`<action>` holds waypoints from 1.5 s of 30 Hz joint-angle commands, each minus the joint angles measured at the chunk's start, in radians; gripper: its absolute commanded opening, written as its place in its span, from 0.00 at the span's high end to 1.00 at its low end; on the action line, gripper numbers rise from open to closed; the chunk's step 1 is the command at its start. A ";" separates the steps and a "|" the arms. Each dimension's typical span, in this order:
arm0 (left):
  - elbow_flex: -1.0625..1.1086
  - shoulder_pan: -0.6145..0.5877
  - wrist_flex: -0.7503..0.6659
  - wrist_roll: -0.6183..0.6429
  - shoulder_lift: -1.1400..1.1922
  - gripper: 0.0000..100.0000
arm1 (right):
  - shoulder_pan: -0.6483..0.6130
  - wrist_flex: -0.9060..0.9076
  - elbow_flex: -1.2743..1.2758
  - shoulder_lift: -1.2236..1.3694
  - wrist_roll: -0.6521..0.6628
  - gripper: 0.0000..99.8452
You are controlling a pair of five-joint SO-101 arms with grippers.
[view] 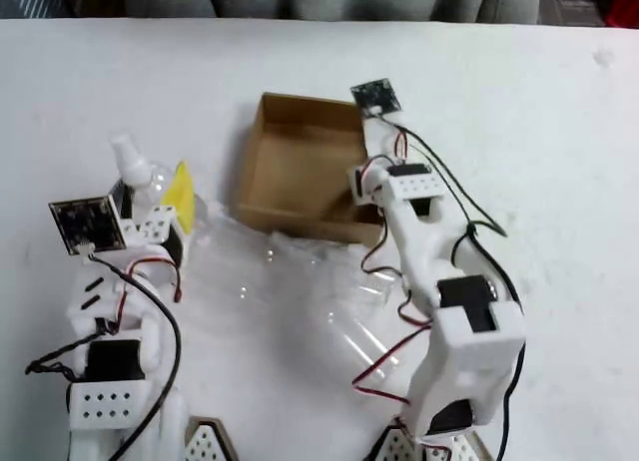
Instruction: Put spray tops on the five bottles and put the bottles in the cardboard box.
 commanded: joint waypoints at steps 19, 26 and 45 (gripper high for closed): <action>-0.008 -0.005 -0.040 0.011 0.008 0.98 | -0.010 0.039 -0.087 0.002 0.087 0.98; -0.009 -0.002 -0.061 0.014 0.010 0.98 | -0.010 0.171 -0.140 0.002 0.011 0.98; -0.253 0.099 -0.143 0.008 0.348 0.98 | -0.019 0.420 -0.190 0.002 -0.054 0.98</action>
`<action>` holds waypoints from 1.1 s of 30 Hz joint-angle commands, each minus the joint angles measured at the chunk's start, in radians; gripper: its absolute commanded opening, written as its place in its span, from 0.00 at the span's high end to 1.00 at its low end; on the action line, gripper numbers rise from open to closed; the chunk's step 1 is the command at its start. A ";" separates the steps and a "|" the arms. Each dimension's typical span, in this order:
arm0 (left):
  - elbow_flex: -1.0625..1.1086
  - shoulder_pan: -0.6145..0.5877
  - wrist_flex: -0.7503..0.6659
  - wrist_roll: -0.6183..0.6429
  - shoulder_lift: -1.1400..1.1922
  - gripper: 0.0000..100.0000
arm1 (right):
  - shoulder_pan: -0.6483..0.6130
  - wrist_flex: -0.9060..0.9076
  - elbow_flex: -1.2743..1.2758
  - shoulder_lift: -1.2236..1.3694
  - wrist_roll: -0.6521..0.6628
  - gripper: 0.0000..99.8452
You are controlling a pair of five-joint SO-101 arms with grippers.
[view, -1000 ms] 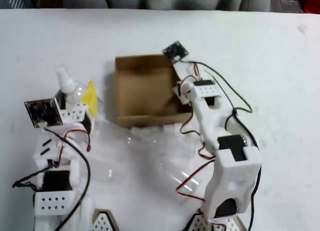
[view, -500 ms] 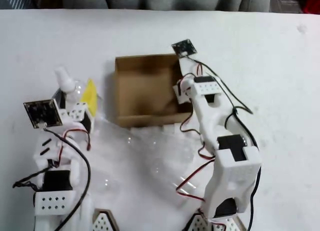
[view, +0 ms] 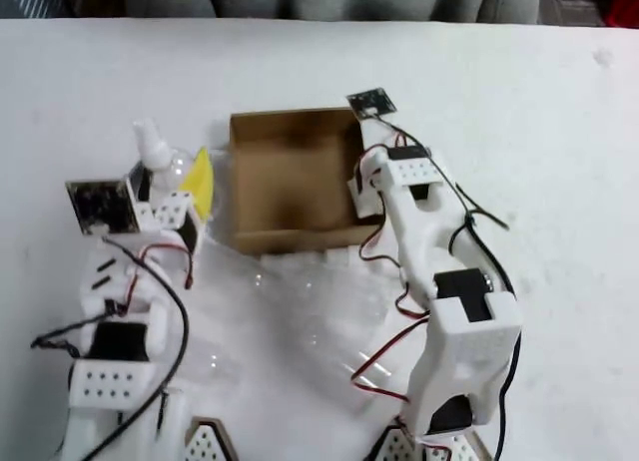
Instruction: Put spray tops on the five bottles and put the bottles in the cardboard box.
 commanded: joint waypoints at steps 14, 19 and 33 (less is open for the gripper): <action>-0.215 0.079 -0.293 0.015 0.384 0.98 | -0.058 0.189 -0.054 -0.064 -0.115 0.98; -0.216 0.101 -0.307 0.015 0.387 0.98 | -0.070 0.217 -0.063 -0.064 -0.117 0.98; -0.218 0.101 -0.387 0.008 0.390 0.98 | -0.035 0.165 -0.118 -0.064 -0.104 0.80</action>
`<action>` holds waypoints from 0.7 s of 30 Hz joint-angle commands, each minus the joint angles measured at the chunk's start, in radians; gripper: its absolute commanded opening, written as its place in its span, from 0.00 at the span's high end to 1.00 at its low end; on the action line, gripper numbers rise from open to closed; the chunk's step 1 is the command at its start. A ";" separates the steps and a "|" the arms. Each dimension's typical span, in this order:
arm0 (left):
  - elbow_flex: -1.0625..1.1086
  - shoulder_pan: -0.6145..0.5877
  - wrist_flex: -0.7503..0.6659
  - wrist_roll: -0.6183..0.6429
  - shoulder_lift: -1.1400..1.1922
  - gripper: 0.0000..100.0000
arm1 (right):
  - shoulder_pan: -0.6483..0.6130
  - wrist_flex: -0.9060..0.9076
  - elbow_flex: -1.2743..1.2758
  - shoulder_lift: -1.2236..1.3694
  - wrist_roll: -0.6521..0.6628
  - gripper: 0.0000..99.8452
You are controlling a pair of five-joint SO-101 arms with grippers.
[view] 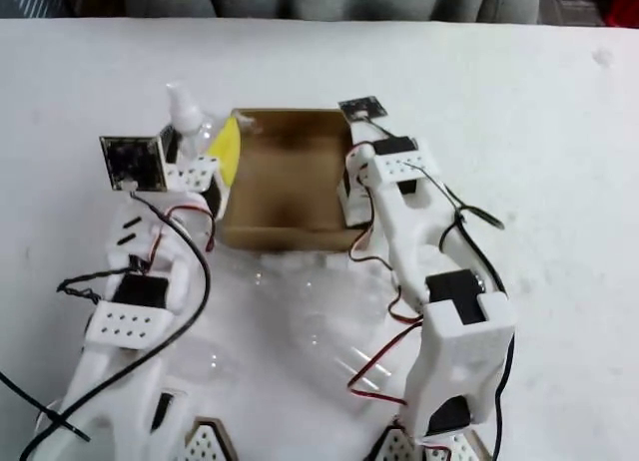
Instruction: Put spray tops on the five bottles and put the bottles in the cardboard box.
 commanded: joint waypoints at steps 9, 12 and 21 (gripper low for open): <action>-0.192 0.064 -0.092 -0.098 0.179 0.98 | 0.038 0.005 -0.091 -0.061 0.003 0.80; -0.261 0.058 -0.092 -0.101 0.277 0.98 | 0.050 0.013 -0.095 -0.061 0.003 0.80; -0.439 0.059 -0.094 -0.106 0.533 0.98 | 0.053 -0.002 -0.095 -0.054 0.005 0.80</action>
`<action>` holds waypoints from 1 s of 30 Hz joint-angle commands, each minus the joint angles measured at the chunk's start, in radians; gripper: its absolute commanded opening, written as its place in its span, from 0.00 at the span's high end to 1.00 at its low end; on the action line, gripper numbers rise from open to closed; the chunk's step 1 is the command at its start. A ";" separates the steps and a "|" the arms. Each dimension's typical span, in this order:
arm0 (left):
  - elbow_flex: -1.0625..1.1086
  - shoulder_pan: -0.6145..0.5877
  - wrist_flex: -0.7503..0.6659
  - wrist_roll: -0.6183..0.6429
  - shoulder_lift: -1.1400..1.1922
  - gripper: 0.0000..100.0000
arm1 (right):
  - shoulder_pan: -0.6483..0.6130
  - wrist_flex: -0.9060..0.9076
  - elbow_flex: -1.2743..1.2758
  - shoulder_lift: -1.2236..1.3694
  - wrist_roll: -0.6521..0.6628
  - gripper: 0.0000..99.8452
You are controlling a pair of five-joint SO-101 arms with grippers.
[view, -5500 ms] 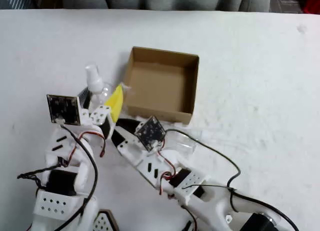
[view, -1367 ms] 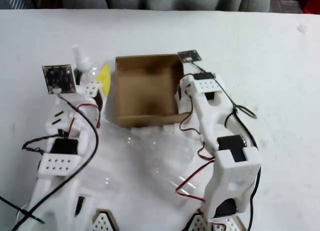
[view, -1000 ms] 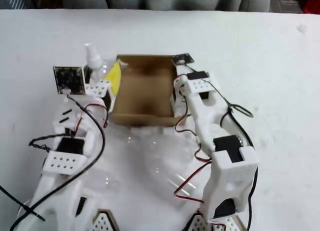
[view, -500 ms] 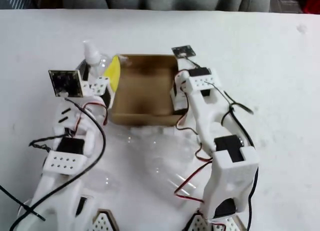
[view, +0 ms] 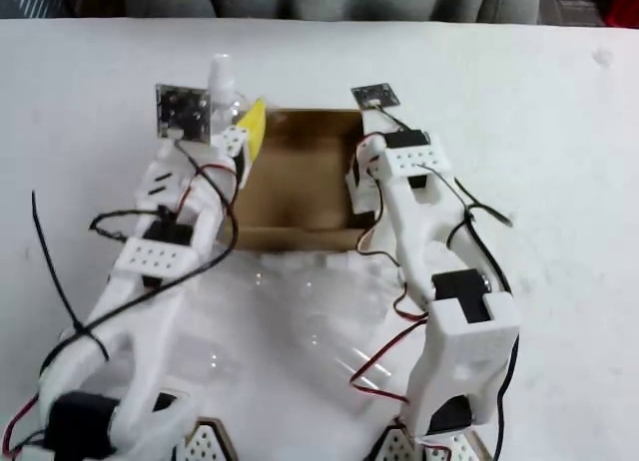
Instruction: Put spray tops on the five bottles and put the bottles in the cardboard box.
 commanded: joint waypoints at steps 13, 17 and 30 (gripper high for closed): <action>-0.273 0.008 -0.310 -0.012 0.444 0.98 | 0.012 -0.010 -0.048 -0.050 0.005 0.81; -0.273 0.007 -0.356 -0.012 0.483 0.98 | 0.012 -0.012 -0.048 -0.050 0.005 0.81; -0.273 0.015 -0.356 -0.012 0.492 0.98 | 0.012 -0.030 -0.044 -0.048 0.005 0.81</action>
